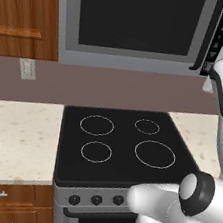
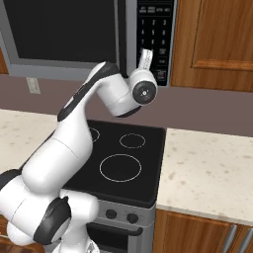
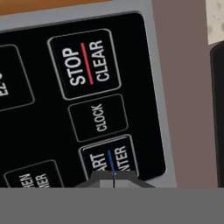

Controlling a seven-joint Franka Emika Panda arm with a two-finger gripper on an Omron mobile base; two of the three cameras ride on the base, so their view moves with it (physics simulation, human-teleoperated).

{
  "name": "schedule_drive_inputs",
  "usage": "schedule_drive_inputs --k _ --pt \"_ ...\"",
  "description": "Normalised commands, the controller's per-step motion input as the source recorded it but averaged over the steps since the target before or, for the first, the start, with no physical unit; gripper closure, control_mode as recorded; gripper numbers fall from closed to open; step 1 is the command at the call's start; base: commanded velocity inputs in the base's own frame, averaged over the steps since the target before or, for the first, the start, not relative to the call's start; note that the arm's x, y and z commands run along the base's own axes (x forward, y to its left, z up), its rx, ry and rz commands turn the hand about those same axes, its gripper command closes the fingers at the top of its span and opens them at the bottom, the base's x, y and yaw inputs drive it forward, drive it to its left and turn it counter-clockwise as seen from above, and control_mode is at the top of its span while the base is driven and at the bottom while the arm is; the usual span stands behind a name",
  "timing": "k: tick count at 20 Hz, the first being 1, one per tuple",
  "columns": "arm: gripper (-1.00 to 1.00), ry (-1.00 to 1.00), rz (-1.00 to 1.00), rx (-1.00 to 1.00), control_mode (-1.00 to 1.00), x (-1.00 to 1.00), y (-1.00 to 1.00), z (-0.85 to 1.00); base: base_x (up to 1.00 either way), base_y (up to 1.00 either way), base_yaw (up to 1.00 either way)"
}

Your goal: Transport the fish from the fridge to the microwave and turn on the microwave.

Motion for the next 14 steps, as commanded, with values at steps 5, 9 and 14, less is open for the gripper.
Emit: schedule_drive_inputs --k 5,9,14 --pt "1.00 -0.02 0.00 0.05 -1.00 0.36 -0.08 -0.06 0.00 0.00 0.00" --pt "1.00 -0.01 0.00 0.06 -1.00 0.48 -0.12 -0.13 0.00 0.00 0.00" --pt "1.00 0.09 0.00 0.06 -1.00 0.72 -0.18 -0.04 0.00 0.00 0.00"
